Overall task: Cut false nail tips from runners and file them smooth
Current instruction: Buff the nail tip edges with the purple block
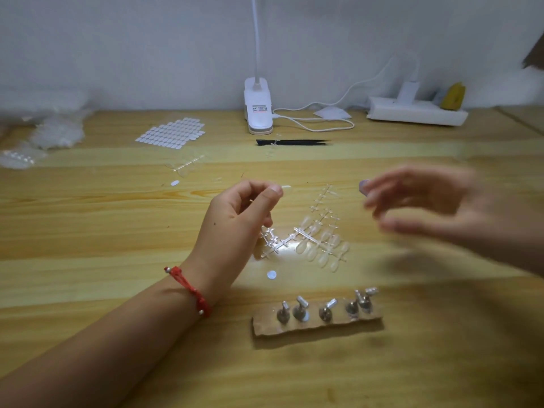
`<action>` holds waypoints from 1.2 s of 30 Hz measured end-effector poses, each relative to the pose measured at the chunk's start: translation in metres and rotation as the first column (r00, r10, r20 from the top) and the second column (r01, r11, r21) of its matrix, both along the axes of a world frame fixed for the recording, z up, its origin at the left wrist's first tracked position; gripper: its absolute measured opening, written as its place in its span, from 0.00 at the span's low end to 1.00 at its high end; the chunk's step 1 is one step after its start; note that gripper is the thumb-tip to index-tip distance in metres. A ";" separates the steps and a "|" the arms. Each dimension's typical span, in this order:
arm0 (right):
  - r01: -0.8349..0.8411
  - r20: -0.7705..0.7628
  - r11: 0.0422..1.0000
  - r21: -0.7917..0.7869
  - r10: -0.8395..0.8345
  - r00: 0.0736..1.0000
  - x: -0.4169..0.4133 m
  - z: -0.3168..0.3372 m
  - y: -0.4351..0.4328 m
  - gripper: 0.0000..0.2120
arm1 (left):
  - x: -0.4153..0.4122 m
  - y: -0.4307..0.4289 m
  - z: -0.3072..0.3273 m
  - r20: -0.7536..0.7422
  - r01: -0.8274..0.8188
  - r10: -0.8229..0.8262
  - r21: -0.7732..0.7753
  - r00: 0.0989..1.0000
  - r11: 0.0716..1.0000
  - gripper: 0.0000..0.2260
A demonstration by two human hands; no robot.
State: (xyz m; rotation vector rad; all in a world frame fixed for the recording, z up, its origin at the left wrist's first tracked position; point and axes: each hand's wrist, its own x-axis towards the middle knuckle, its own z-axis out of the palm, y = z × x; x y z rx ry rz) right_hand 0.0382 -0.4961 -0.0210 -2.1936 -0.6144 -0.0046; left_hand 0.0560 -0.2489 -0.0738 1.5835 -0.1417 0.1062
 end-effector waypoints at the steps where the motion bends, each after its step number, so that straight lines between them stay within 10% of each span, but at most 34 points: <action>1: 0.145 -0.014 0.989 0.029 -0.145 0.989 0.016 0.003 -0.006 0.20 | 0.000 0.000 0.000 0.001 0.001 -0.001 0.007 1.000 1.000 0.05; 6: 0.429 -0.035 0.877 -0.217 -0.447 0.894 0.056 -0.027 -0.002 0.10 | -0.002 0.001 0.000 -0.029 0.002 -0.002 -0.003 1.000 1.000 0.06; 11: 0.369 -0.477 0.797 0.479 -0.117 0.871 0.054 -0.029 0.033 0.06 | -0.003 0.000 0.002 -0.043 0.022 -0.022 0.008 0.999 1.000 0.06; 17: 0.225 -0.449 0.743 0.631 0.113 0.886 0.047 -0.040 0.065 0.21 | -0.004 -0.001 0.004 -0.018 0.039 -0.040 -0.021 0.999 0.999 0.10; 36: 0.050 -0.411 0.776 0.629 0.278 0.868 0.041 -0.042 0.063 0.21 | -0.002 0.002 0.003 -0.044 0.053 -0.054 -0.014 0.998 0.998 0.08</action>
